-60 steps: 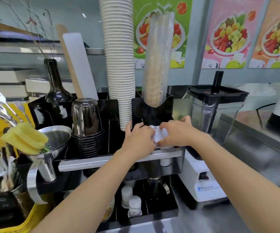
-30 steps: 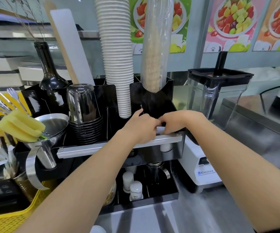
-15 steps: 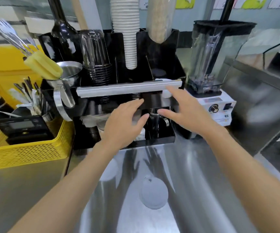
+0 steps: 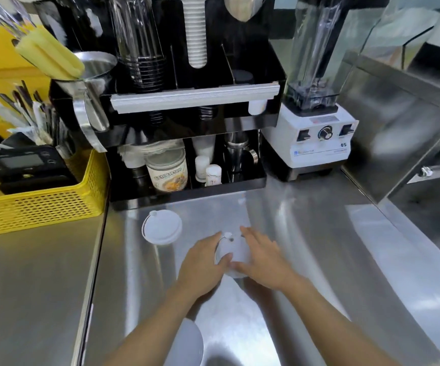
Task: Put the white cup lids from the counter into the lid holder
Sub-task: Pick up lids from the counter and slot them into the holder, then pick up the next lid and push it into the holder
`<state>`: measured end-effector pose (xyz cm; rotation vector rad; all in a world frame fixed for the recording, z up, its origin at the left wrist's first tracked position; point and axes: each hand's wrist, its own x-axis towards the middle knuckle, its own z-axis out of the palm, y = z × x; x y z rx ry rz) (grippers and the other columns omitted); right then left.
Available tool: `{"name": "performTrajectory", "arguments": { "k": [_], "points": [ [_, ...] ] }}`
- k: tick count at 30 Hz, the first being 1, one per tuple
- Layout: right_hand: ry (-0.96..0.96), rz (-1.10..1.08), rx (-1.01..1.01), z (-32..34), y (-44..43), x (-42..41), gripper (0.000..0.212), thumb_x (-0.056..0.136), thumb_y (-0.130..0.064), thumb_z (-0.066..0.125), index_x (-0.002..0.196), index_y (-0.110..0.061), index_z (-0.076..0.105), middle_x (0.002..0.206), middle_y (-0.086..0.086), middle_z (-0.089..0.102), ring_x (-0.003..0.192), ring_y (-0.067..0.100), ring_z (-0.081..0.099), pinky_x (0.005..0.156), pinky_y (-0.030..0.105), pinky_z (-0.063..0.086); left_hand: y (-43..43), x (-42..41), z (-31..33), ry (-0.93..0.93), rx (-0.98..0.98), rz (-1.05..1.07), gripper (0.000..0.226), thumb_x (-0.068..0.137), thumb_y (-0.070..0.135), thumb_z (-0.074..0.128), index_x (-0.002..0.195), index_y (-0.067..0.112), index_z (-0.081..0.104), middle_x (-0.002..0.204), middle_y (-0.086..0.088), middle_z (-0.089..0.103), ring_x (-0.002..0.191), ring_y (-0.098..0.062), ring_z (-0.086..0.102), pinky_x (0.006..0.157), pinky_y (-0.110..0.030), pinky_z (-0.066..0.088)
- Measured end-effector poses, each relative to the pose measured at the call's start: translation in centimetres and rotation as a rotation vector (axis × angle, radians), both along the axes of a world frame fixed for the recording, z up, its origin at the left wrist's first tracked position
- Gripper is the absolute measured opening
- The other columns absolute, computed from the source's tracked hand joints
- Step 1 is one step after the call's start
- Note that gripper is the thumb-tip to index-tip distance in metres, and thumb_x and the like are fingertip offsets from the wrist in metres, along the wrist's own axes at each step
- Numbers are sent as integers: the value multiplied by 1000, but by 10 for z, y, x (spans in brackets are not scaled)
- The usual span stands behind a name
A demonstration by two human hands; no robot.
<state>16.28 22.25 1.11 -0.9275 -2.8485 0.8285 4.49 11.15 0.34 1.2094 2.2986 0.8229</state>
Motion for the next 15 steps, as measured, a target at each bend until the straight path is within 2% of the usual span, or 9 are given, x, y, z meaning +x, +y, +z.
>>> {"name": "performTrajectory", "arguments": {
  "k": [5, 10, 15],
  "points": [
    [-9, 7, 40, -14, -11, 6, 70, 77, -51, 56, 134, -22, 29, 143, 5, 33, 124, 25, 33, 103, 36, 26, -6, 13, -10, -9, 8, -11, 49, 89, 37, 49, 136, 26, 37, 130, 3, 54, 118, -16, 46, 103, -31, 36],
    [65, -14, 30, -9, -9, 6, 71, 73, -52, 59, 133, -25, 32, 141, 3, 35, 124, 23, 31, 102, 33, 27, -8, 12, -1, -61, 54, -22, 50, 89, 38, 50, 136, 30, 36, 138, 7, 49, 124, -14, 43, 107, -36, 37],
    [189, -3, 65, 33, 13, -11, 74, 72, -51, 62, 134, -21, 35, 140, 2, 34, 127, 19, 27, 107, 33, 26, 9, -8, 40, 4, 188, -44, 55, 88, 34, 53, 138, 28, 33, 141, 7, 44, 129, -13, 38, 108, -33, 32]
  ]
}}
